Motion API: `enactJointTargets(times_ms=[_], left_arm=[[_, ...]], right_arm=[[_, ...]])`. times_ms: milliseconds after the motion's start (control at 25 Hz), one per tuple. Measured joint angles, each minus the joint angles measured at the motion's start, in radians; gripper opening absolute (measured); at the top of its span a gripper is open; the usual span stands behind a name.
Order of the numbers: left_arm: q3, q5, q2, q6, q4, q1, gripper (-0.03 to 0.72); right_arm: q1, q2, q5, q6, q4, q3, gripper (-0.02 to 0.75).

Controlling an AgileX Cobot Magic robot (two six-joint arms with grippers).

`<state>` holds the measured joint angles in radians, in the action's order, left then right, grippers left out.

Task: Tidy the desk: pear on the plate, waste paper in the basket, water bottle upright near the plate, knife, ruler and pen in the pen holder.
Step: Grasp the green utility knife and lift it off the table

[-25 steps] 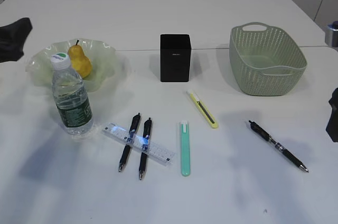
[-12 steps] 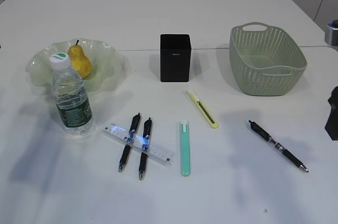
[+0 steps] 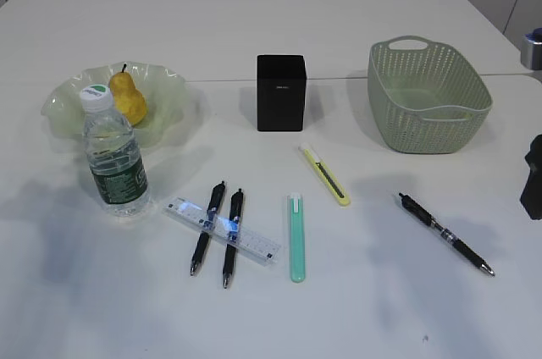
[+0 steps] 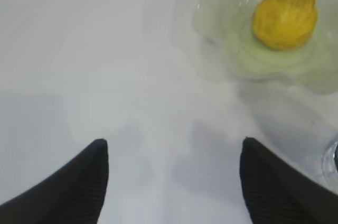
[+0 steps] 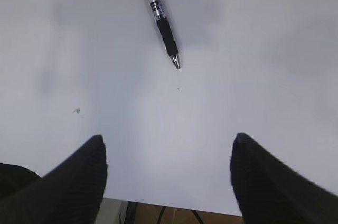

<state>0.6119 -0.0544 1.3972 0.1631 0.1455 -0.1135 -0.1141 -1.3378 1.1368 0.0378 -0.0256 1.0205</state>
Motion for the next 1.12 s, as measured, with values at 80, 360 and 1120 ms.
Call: enactJointTargets(times_ms=[80,360,1120], left_arm=[[0.039,0.160,-0.036,0.000,-0.022,0.000,0.538],[0.212,0.667,-0.090,-0.003,-0.077,0.000,0.528],[0.268,0.985,-0.216,-0.135,-0.253,0.000,0.521]], right_arm=[[0.000,0.000,0.000,0.000,-0.004,0.000,0.537],[0.000,0.000,0.000,0.003,-0.005,0.000,0.537],[-0.019,-0.076,0.030,0.005,0.071,0.163,0.478]])
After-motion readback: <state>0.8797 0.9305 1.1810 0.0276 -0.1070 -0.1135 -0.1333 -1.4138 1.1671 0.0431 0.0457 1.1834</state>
